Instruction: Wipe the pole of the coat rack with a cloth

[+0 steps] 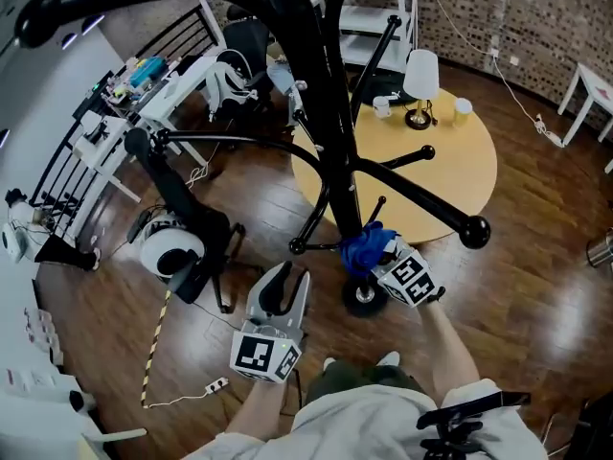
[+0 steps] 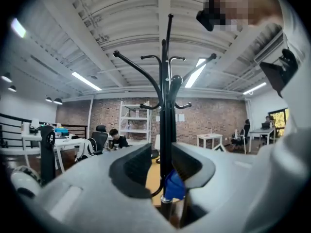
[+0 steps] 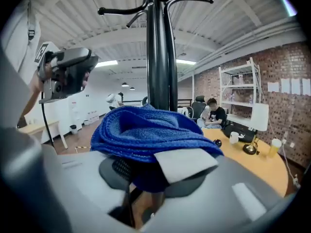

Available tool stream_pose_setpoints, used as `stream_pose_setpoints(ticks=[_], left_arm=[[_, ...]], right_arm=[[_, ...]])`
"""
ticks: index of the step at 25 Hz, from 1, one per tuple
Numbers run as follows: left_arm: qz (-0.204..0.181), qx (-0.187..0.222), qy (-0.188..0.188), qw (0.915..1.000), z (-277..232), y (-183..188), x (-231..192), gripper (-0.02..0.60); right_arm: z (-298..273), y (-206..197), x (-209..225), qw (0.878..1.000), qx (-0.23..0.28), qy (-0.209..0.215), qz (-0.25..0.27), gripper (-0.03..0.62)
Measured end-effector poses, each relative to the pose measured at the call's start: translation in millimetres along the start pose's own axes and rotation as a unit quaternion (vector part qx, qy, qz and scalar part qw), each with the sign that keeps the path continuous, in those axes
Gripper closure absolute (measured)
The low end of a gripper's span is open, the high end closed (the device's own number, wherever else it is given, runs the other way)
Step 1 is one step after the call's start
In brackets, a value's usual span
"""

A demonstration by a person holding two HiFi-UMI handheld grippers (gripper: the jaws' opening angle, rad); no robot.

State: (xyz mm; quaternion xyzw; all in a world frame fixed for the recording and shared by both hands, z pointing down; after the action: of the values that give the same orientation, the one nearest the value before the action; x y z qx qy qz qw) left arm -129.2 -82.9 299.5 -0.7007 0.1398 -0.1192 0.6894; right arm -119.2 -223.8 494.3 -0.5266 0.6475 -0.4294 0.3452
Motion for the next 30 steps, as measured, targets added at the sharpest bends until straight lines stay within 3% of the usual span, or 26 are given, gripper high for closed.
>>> stream_pose_setpoints(ticks=[3, 5, 7, 9, 14, 18, 22, 27, 30], left_arm=[[0.000, 0.011, -0.004, 0.9999, 2.4, 2.0, -5.4, 0.457], [0.001, 0.018, -0.015, 0.9997, 4.9, 4.9, -2.1, 0.457], [0.004, 0.025, -0.032, 0.9992, 7.8, 11.1, 3.6, 0.457], [0.006, 0.032, -0.049, 0.9983, 8.4, 16.0, 7.9, 0.457], [-0.004, 0.030, -0.077, 0.9966, -1.3, 3.8, 12.4, 0.457], [-0.007, 0.024, -0.069, 0.9973, -10.2, -28.8, 8.5, 0.457], [-0.010, 0.008, -0.034, 0.9993, 2.9, -90.7, 7.0, 0.457], [-0.046, 0.018, 0.025, 0.9985, -18.8, -201.5, -3.7, 0.457], [-0.049, 0.012, 0.022, 0.9985, -31.5, -281.7, -0.3, 0.457]], right_arm=[[30.0, 40.5, -10.7, 0.996, 0.075, -0.051, 0.022, 0.484], [71.7, 90.7, -34.5, 0.983, 0.166, -0.074, 0.016, 0.485], [110.6, 134.2, -65.8, 0.970, 0.224, -0.089, 0.031, 0.485], [132.3, 155.5, -92.8, 0.966, 0.240, -0.093, 0.036, 0.485], [151.8, 147.0, -118.2, 0.963, 0.229, -0.140, -0.012, 0.485], [133.7, 110.1, -142.1, 0.966, 0.227, -0.118, -0.031, 0.485], [100.8, 28.1, -156.4, 0.976, 0.193, -0.090, -0.051, 0.485], [41.9, -80.9, -83.9, 0.983, 0.158, -0.088, -0.033, 0.485], [11.3, -105.4, -35.7, 0.973, 0.199, -0.111, 0.018, 0.485]])
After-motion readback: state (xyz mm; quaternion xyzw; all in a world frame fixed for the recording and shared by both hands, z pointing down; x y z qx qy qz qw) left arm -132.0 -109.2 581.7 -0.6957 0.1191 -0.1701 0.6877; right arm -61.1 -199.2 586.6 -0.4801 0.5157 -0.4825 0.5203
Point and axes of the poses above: the fingertips, and each gripper's own axes: z backward along the fingers, x to its right, y out of its top, the point moved 1 cm from there along z, backward along the fingers, and after that the axes turned 3 degrees about y, right-handed, at the moved point
